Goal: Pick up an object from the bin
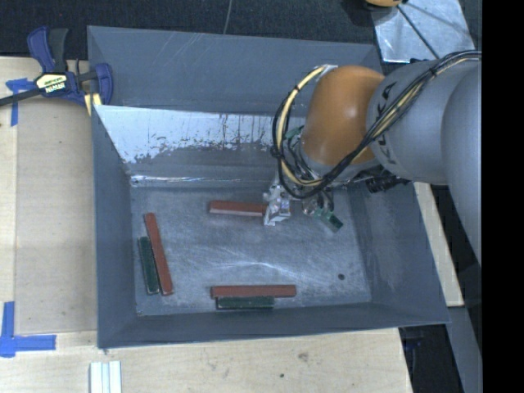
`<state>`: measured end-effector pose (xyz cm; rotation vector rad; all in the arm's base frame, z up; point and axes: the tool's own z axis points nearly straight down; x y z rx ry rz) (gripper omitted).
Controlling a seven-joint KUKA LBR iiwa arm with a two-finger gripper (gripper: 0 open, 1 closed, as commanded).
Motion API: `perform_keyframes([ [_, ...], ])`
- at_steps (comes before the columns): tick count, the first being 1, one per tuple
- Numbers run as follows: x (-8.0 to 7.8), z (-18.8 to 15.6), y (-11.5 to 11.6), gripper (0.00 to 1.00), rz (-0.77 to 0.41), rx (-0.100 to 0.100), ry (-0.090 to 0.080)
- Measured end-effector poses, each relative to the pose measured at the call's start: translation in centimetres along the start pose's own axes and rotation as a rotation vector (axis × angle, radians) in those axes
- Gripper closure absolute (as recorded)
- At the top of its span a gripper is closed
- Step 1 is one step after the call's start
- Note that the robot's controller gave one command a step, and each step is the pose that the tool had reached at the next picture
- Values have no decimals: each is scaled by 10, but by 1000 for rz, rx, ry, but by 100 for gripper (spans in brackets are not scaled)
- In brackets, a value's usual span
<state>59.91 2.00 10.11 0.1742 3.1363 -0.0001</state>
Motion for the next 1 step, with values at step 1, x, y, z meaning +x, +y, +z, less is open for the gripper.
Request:
perform_keyframes([
  [1, 8, -25, -11, 100, -17, 0, -2],
])
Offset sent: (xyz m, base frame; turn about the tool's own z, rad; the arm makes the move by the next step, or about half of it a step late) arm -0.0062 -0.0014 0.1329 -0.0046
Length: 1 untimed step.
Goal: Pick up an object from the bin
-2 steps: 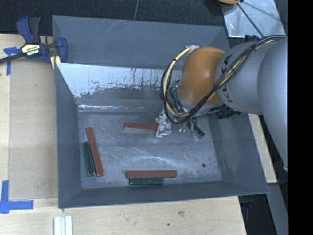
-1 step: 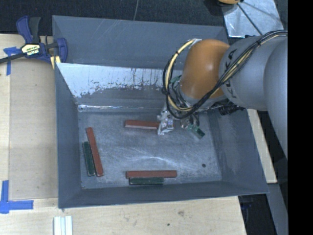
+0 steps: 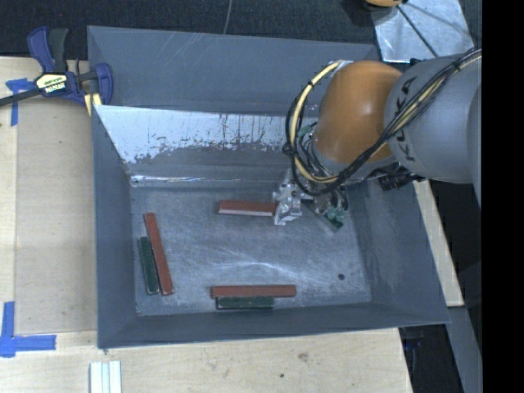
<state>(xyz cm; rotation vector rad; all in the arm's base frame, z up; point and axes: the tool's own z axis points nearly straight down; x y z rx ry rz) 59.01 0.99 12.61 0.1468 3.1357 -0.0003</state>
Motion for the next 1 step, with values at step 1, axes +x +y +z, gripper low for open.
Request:
perform_keyframes([
  [1, -3, -108, 9, 100, 12, 0, -1],
])
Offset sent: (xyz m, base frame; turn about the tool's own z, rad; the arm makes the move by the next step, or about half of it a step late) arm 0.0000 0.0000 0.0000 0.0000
